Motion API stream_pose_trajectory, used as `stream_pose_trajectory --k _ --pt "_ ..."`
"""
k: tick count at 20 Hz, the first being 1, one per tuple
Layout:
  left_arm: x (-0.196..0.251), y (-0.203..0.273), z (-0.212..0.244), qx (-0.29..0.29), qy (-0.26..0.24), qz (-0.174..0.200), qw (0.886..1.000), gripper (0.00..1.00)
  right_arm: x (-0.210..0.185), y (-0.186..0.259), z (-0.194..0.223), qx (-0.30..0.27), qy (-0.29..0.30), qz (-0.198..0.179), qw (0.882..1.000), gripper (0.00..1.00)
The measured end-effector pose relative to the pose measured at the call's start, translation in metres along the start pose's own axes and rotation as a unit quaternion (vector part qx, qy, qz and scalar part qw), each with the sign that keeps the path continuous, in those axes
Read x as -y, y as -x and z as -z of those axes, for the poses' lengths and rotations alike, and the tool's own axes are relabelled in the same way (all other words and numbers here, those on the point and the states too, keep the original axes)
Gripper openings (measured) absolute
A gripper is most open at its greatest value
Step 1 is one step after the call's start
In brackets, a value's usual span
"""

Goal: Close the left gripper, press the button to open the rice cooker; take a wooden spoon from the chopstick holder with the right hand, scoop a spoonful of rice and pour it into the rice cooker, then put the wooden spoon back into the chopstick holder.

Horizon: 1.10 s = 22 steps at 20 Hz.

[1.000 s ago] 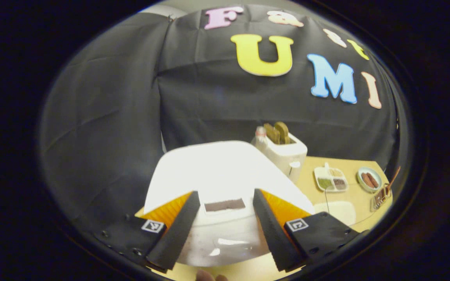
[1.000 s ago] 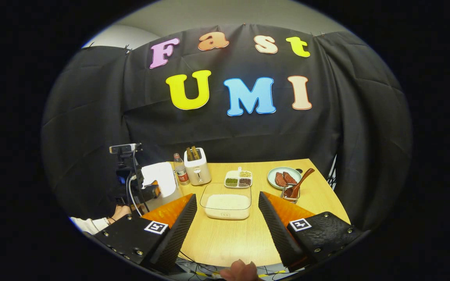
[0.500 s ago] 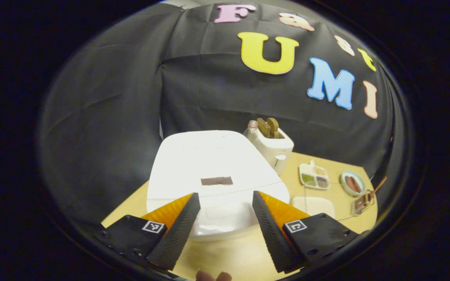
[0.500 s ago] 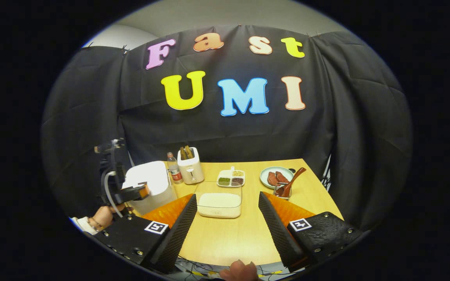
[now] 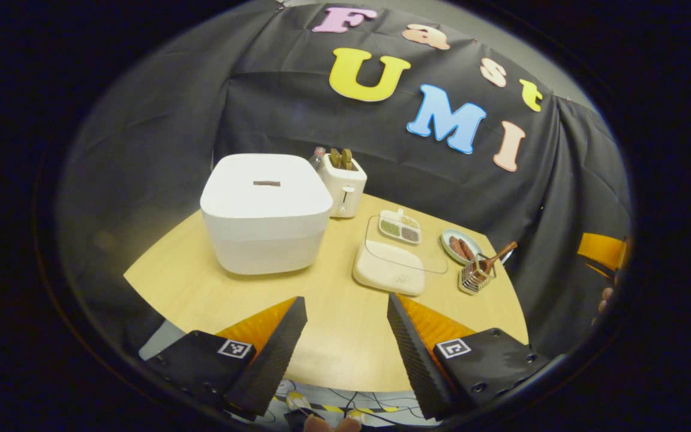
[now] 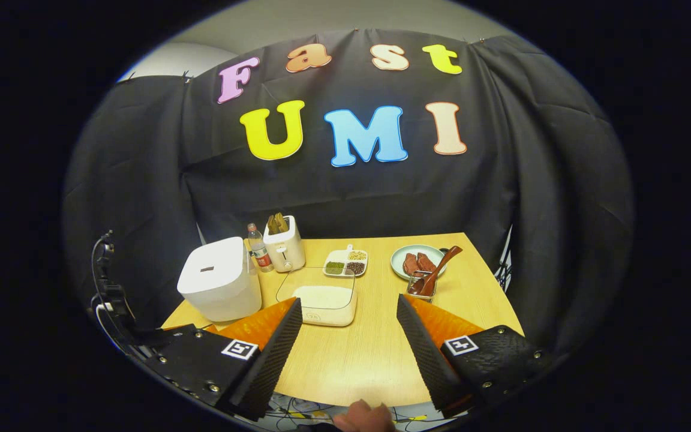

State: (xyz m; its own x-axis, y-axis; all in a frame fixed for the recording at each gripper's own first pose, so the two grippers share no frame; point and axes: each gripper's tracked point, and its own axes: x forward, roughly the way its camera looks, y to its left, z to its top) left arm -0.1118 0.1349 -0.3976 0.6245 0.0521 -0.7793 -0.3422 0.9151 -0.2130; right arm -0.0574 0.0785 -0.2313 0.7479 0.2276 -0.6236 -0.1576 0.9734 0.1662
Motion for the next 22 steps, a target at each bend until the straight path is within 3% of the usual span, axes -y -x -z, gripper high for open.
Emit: stream_pose_trajectory --k 6,9,12,14,18,22 --pt "0.075 0.107 -0.069 0.114 -0.011 -0.009 0.993 0.95 0.053 0.034 -0.030 0.077 0.030 -0.010 0.997 0.97" --pt "0.124 0.163 -0.124 0.195 -0.043 0.016 0.980 0.94 0.065 0.066 -0.064 0.114 -0.001 -0.005 0.993 0.97" --pt "0.163 0.209 -0.167 0.268 -0.097 0.047 0.957 0.94 0.072 0.097 -0.095 0.157 -0.016 0.014 0.987 0.96" --pt "0.174 0.229 -0.174 0.291 -0.116 0.058 0.948 0.95 0.055 0.107 -0.103 0.168 -0.014 0.005 0.986 0.97" --pt "0.167 0.256 -0.173 0.319 -0.155 0.042 0.934 0.93 0.030 0.111 -0.108 0.165 -0.006 -0.003 0.986 0.97" --pt "0.152 0.297 -0.157 0.335 -0.155 0.031 0.929 0.93 0.002 0.118 -0.119 0.194 0.015 -0.004 0.981 0.97"
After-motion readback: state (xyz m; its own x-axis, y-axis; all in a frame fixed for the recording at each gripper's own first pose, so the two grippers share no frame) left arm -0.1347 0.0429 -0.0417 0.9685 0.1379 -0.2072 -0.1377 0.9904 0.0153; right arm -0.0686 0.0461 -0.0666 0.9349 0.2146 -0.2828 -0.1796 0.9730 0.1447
